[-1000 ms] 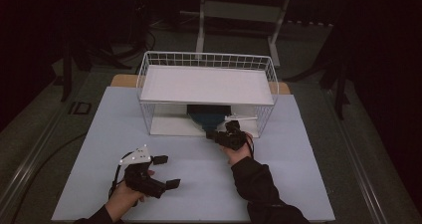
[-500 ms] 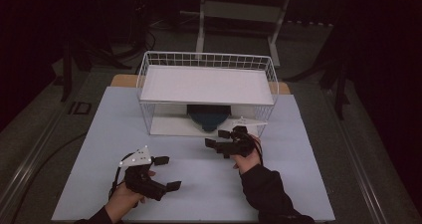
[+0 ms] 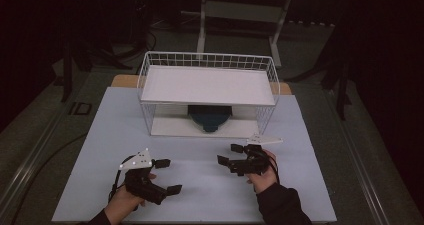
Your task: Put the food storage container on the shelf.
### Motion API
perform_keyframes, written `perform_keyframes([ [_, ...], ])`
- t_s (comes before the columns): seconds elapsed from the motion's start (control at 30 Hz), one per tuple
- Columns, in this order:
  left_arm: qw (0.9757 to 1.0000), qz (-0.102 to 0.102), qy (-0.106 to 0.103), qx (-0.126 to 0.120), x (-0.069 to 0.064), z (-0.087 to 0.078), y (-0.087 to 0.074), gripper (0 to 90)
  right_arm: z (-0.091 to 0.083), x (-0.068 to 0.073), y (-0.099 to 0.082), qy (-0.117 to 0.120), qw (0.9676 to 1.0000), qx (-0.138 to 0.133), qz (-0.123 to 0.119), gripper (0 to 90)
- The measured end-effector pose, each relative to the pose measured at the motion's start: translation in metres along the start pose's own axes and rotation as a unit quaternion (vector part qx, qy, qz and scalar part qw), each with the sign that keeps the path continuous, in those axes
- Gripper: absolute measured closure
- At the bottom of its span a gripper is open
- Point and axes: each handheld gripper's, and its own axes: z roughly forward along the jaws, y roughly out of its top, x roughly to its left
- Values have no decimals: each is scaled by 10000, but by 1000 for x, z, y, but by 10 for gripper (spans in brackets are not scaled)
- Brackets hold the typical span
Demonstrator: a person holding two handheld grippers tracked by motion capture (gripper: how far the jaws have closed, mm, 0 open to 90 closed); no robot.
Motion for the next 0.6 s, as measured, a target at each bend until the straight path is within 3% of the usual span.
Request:
perform_keyframes([
  [0.33, 10000, 6, 20, -4, -1, -5, -3, 0, -26, 1, -18, -85, 9999, -93, -23, 187],
  [0.6, 10000, -13, 37, -31, 0, -7, -4, 0, -45, 0, -43, -221, 9997, 29, 29, 188],
])
